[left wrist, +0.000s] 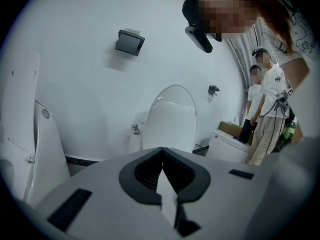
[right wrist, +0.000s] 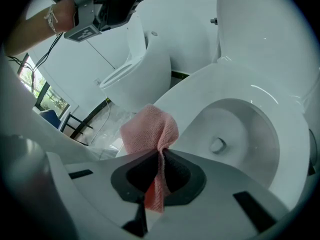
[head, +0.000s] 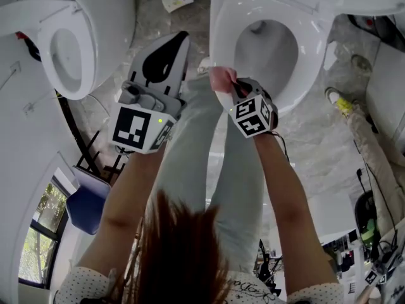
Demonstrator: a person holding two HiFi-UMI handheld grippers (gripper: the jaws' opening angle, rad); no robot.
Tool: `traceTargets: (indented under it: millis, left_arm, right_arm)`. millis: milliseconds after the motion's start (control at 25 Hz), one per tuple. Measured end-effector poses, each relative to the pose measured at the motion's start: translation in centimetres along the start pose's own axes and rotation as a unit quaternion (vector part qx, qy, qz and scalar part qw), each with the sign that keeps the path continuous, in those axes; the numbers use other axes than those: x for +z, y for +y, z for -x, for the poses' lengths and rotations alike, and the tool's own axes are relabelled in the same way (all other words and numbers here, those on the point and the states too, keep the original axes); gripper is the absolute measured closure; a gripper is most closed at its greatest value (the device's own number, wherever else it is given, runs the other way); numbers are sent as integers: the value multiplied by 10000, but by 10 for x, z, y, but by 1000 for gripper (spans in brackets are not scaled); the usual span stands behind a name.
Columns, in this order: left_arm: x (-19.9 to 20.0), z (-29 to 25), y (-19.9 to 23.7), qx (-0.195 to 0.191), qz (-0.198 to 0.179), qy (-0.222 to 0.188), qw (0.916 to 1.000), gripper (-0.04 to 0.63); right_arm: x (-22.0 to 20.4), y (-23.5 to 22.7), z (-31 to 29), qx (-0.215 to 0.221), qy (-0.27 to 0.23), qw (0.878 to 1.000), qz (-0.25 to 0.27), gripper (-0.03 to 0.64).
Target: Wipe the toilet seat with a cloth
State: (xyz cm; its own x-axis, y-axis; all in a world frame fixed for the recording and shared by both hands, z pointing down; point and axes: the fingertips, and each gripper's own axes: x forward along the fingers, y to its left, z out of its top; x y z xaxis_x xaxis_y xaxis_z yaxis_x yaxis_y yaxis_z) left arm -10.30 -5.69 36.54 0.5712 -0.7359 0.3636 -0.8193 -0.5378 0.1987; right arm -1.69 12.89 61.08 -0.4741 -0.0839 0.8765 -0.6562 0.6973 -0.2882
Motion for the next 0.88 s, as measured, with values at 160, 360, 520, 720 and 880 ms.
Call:
traceTargets:
  millis: [160, 360, 520, 720, 880]
  left_arm:
    - [0, -1, 7, 33, 14, 3, 10000, 591]
    - [1, -3, 11, 31, 13, 0, 10000, 591]
    - [3, -5, 13, 23, 17, -4, 10000, 591]
    - [4, -4, 14, 0, 5, -7, 10000, 591]
    - [4, -5, 13, -23, -19, -4, 10000, 591]
  right_arm:
    - [15, -7, -4, -41, -97, 9999, -61, 584]
    - [27, -15, -8, -68, -172, 9998, -60, 584]
    - [36, -22, -8, -123, -232, 9996, -99, 584]
    - [48, -34, -11, -242, -328, 9989, -228, 584]
    - [60, -46, -14, -301, -424, 9982, -282, 584]
